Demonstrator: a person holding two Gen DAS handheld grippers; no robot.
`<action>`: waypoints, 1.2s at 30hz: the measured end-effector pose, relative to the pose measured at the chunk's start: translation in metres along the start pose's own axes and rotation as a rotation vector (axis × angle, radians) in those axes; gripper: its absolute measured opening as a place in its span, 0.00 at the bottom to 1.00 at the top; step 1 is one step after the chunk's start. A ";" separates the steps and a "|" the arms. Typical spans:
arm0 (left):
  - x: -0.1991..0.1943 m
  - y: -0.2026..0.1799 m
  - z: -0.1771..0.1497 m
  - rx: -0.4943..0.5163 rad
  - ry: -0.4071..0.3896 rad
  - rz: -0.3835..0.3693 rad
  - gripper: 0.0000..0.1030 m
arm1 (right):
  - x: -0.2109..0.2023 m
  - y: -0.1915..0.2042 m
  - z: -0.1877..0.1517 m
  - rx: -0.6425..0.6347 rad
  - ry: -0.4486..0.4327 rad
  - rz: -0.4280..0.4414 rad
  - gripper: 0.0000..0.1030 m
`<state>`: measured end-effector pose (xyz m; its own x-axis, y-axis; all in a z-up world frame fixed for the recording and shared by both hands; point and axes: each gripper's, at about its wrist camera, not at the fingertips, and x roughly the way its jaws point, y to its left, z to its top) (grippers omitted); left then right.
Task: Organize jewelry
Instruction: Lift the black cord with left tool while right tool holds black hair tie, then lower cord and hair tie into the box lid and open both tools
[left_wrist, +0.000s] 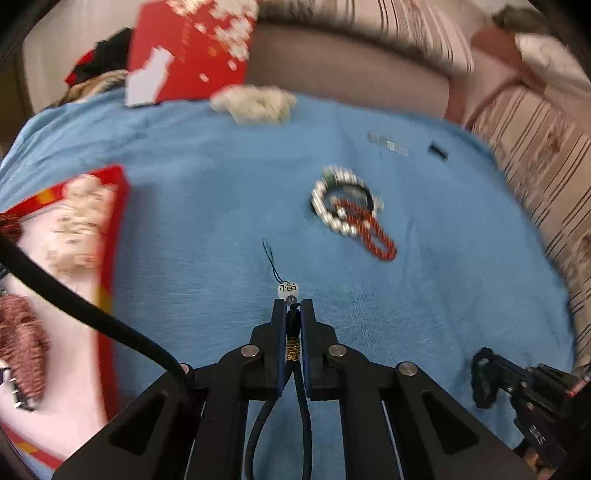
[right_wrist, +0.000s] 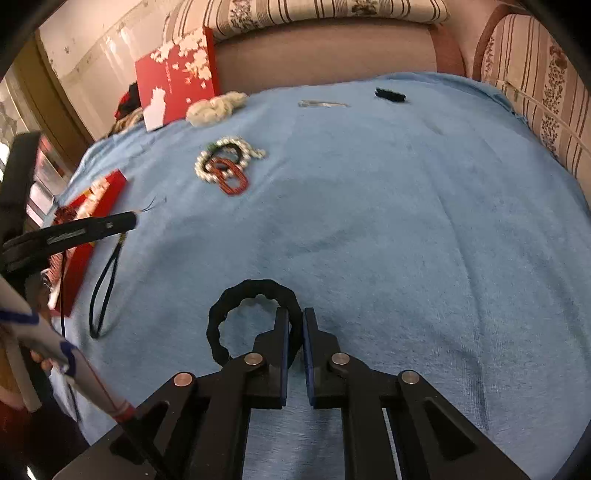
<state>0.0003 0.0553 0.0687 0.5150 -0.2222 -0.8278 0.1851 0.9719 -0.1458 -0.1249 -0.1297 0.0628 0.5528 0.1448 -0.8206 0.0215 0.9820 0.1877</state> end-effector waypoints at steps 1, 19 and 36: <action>-0.016 0.009 0.000 -0.015 -0.029 -0.015 0.07 | -0.002 0.004 0.002 -0.005 -0.006 0.001 0.08; -0.160 0.219 -0.045 -0.394 -0.247 0.236 0.07 | -0.014 0.197 0.048 -0.226 -0.016 0.283 0.08; -0.118 0.286 -0.064 -0.478 -0.173 0.409 0.07 | 0.079 0.329 0.028 -0.512 0.122 0.182 0.08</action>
<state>-0.0615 0.3650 0.0898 0.5996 0.2019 -0.7744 -0.4264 0.8995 -0.0956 -0.0504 0.2010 0.0749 0.4090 0.3010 -0.8615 -0.4899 0.8689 0.0710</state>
